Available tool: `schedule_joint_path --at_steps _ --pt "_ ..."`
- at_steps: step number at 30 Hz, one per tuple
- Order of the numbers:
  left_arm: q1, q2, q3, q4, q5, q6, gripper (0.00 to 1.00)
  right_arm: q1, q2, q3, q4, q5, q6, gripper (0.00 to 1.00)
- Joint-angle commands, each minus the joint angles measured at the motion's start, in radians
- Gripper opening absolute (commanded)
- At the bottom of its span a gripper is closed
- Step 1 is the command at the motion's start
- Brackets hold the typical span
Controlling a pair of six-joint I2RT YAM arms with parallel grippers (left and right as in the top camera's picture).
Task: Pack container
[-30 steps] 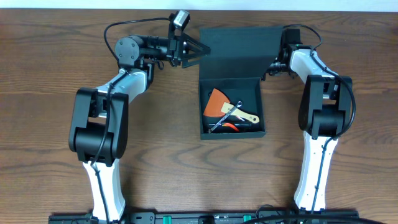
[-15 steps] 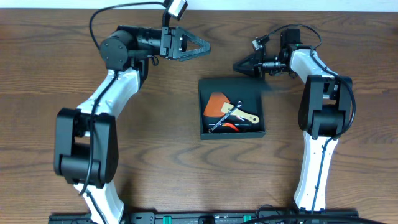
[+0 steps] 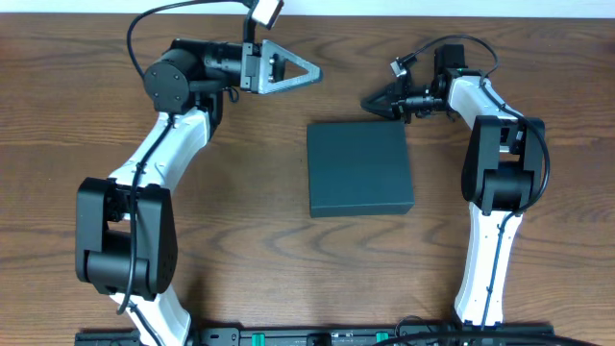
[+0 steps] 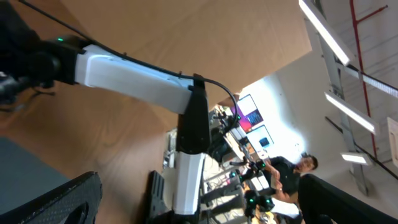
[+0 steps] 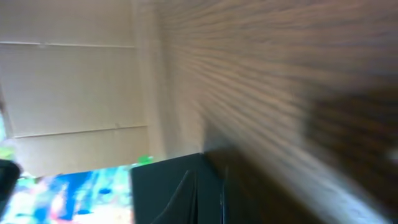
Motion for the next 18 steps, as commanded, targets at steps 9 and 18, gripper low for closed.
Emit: schedule_joint_path --at_steps 9,18 --pt "0.111 0.011 -0.019 -0.28 0.005 0.327 0.99 0.0 -0.277 0.006 -0.119 0.409 -0.222 0.05" --pt "0.116 0.077 -0.019 -0.671 -0.018 0.676 0.99 0.002 -0.537 0.006 -0.228 0.619 -0.278 0.06"
